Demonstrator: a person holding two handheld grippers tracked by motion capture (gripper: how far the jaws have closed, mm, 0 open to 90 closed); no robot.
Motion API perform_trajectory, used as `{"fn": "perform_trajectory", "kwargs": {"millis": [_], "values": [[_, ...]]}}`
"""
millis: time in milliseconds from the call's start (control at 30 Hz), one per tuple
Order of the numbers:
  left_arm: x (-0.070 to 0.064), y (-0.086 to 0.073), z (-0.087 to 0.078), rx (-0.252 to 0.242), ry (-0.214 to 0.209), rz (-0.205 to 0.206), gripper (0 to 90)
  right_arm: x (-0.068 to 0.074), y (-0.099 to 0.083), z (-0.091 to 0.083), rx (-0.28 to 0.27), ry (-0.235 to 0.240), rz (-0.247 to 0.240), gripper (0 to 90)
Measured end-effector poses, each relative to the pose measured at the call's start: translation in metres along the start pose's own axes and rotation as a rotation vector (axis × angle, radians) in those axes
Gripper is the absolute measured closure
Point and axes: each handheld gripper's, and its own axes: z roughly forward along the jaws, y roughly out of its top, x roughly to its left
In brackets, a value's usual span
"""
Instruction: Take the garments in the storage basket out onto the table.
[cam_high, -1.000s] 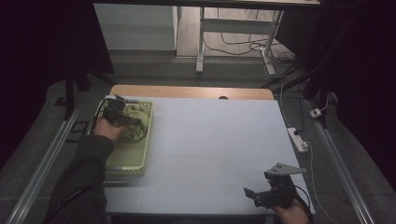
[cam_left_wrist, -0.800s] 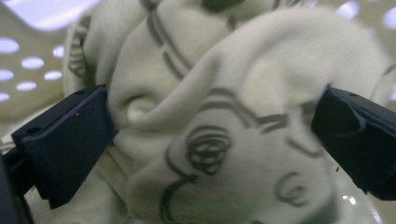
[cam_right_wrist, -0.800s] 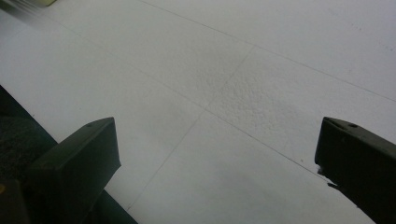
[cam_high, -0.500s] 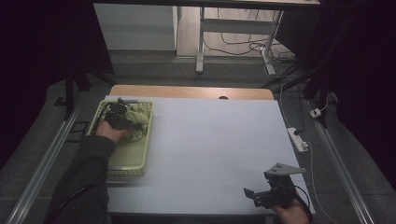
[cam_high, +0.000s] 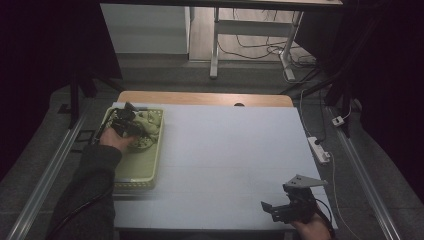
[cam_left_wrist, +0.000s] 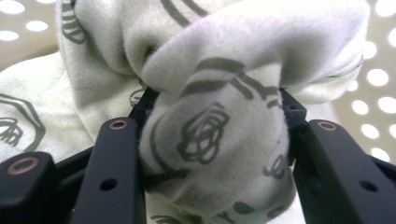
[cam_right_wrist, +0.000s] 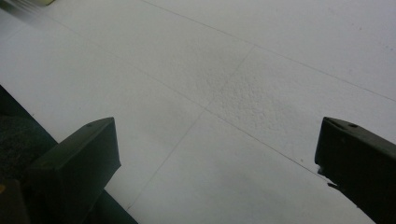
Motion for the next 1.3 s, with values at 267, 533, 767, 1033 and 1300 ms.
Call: {"fn": "perform_trajectory", "kwargs": {"millis": [267,533,767,1033,1300], "values": [[0.002,-0.002,-0.032,-0.088,-0.04,-0.001,51.8,0.0,0.0,0.0,0.0,-0.002,0.001,0.0],[-0.003,0.0,-0.075,-0.18,-0.063,0.029,51.6,0.0,0.0,0.0,0.001,-0.003,0.001,0.0],[-0.014,0.006,-0.102,-0.223,-0.089,0.058,51.5,0.0,0.0,0.001,0.003,-0.005,0.001,0.0],[-0.035,0.016,-0.13,-0.273,-0.123,0.114,51.5,0.0,0.0,0.0,0.003,-0.006,0.001,0.0],[-0.063,0.026,-0.151,-0.319,-0.146,0.185,51.4,0.0,0.0,0.0,0.001,-0.007,0.001,0.0]]}}
